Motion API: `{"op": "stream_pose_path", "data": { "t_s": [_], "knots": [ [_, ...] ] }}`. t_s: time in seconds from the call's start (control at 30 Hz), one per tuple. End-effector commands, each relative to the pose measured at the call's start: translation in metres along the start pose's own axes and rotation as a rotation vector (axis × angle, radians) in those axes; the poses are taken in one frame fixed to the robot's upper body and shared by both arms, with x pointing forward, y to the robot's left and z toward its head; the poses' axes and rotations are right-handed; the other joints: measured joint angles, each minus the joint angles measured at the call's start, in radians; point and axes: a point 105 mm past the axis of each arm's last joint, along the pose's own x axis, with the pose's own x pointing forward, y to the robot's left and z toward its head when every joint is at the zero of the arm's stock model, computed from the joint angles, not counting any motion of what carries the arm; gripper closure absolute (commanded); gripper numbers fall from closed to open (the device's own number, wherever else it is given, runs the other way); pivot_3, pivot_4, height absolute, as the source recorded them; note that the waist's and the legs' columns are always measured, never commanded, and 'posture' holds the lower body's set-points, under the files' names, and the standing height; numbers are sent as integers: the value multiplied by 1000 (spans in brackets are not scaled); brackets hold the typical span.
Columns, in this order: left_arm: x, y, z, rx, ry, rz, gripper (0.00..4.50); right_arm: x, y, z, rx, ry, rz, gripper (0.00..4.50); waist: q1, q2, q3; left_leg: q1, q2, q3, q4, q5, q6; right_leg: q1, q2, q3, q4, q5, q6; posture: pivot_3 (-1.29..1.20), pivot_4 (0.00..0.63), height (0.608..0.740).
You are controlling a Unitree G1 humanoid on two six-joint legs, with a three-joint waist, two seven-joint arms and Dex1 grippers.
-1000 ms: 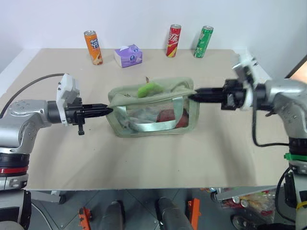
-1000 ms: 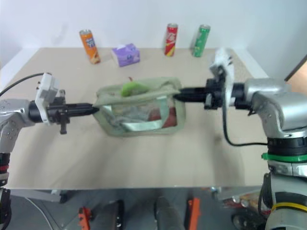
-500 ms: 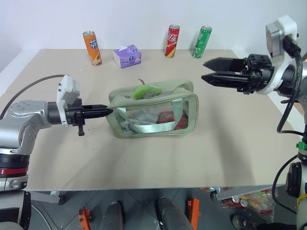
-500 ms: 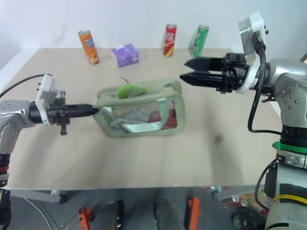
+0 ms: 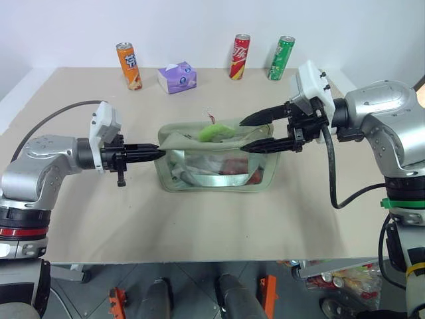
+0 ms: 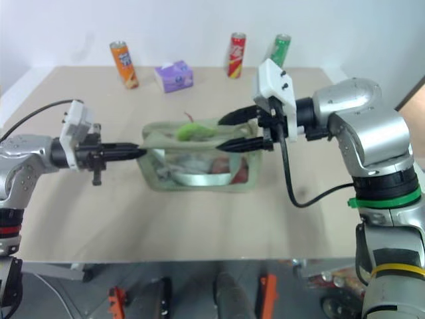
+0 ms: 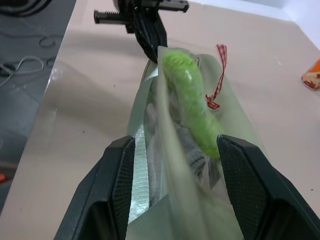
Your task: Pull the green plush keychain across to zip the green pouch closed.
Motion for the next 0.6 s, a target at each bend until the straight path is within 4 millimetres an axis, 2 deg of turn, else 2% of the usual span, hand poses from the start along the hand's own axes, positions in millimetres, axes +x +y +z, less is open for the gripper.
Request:
{"op": "stream_pose_path", "data": {
  "t_s": [0.03,0.3,0.6],
  "knots": [
    [4,-7,8,42,7,-36,4500,-3,-4,17,-80,-22,6,1834,0,0,0,0,0,0,0,0,0,0,0,0,0,0,0,0,150,740],
    [7,-11,9,50,11,-50,4500,8,-3,19,-103,-32,62,1834,1,0,0,0,0,0,0,0,0,0,0,0,0,0,0,0,150,740],
    [7,-10,11,55,5,-44,4500,27,-2,10,-108,-11,113,1834,1,0,0,0,0,-1,0,0,0,0,0,-1,0,0,0,0,150,740]
  ]
}}
